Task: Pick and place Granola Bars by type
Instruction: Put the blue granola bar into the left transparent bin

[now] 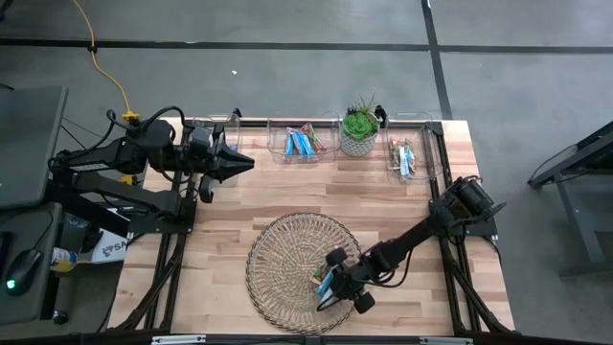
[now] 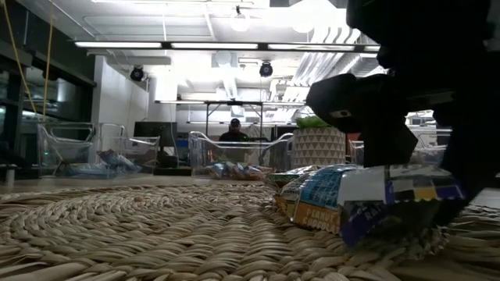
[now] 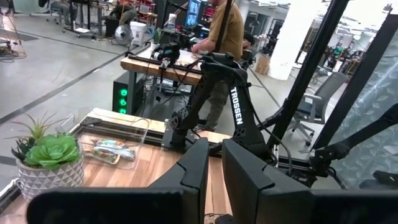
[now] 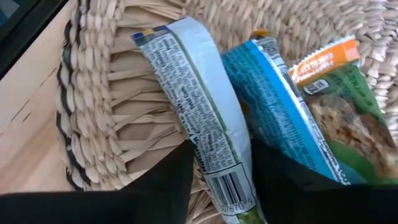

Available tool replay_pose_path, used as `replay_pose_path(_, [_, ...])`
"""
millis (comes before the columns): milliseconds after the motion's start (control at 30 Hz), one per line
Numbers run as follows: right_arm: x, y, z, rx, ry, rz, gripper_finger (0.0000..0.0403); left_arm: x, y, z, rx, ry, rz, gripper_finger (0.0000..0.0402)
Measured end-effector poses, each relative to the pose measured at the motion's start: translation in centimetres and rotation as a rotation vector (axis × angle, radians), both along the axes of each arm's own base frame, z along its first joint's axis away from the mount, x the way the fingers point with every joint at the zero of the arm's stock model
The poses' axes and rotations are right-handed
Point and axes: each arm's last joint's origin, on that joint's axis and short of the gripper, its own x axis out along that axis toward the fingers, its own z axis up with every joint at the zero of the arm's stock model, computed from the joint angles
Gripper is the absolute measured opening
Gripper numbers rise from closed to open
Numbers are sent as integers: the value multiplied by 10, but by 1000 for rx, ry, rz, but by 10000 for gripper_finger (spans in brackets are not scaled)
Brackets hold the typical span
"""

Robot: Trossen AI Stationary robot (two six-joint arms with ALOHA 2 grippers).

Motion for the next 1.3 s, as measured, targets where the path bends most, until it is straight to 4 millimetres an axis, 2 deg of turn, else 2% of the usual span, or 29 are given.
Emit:
replay_pose_path(300, [0,1,1,68,28,-66,71,0,0,0,0,0,0,46])
replay_pose_path(433, [0,2,5,121,33,-68,55,0,0,0,0,0,0,46])
replay_pose_path(533, [-1,2,16,152,20,-84,51,0,0,0,0,-1,-1,46])
replay_pose_path(700, [-4,-1,45,225,-39,-71,51,-1,0,1,-1,-4,-16,46])
replay_pose_path(867, [-3,-14,89,357,-172,-137,47,-1,0,1,-1,-5,-17,46])
replay_pose_path(1100, [7,-47,155,546,-556,-300,52,-1,0,1,-1,-5,-16,46])
replay_pose_path(1300, [18,-71,189,661,-875,-329,47,-1,0,1,1,-8,-16,46])
